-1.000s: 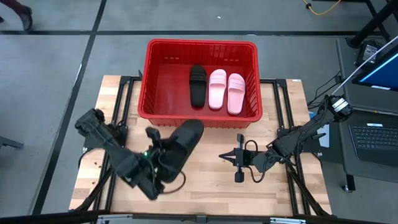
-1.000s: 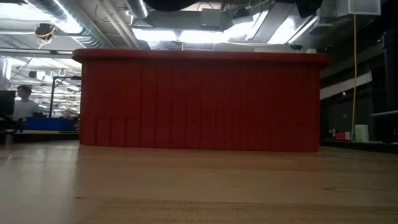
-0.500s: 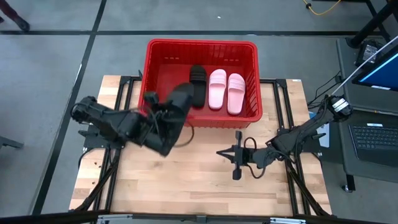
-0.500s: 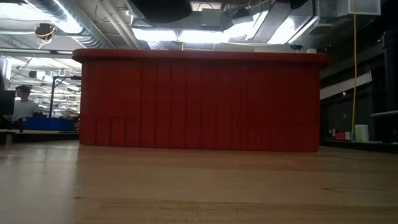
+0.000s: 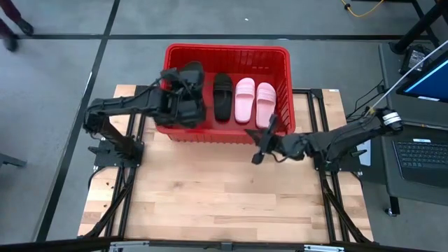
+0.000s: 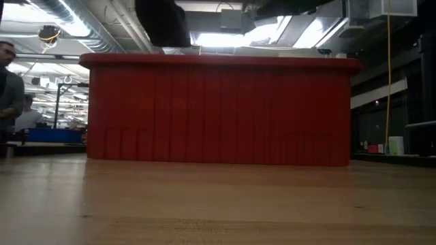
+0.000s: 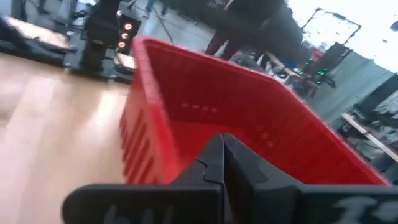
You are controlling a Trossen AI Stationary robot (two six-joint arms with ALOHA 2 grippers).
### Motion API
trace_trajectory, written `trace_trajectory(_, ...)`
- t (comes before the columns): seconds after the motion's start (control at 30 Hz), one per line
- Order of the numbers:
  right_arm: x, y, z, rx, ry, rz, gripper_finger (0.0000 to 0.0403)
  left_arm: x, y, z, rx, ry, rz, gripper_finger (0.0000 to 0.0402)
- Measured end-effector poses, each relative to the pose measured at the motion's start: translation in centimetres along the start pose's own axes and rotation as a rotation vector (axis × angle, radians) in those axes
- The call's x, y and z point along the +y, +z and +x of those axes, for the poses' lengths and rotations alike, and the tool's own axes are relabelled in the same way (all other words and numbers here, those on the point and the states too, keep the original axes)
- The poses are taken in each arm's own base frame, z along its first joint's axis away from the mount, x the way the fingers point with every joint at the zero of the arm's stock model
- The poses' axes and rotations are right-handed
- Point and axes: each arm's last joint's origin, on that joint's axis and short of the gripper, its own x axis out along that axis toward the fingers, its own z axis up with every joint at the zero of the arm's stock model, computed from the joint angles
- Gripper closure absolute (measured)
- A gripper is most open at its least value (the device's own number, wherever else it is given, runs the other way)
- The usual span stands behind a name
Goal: Pick and place slides into bin
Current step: Put the black slide into the red container
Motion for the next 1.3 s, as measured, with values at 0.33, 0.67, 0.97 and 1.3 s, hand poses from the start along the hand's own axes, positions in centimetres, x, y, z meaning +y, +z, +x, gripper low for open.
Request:
trace_trajectory(0.33,-2.9,0.7,-4.0,0.003,0.047,0.04,0.0398,-1.6,2.5,6.7,-0.118,-0.103,0.04,0.0397)
trace_trajectory(0.67,-4.1,-0.5,-7.1,0.1,0.124,0.118,0.0398,-2.4,0.3,11.2,0.028,-0.092,0.005,0.0397)
trace_trajectory(0.97,-3.9,-1.1,-7.2,0.155,0.122,0.056,0.0398,-4.0,-1.6,13.3,0.117,-0.103,0.033,0.0397)
trace_trajectory(1.3,-3.9,-1.2,-7.3,0.161,0.118,-0.007,0.0398,-5.4,-2.2,14.8,0.092,-0.132,0.05,0.0397)
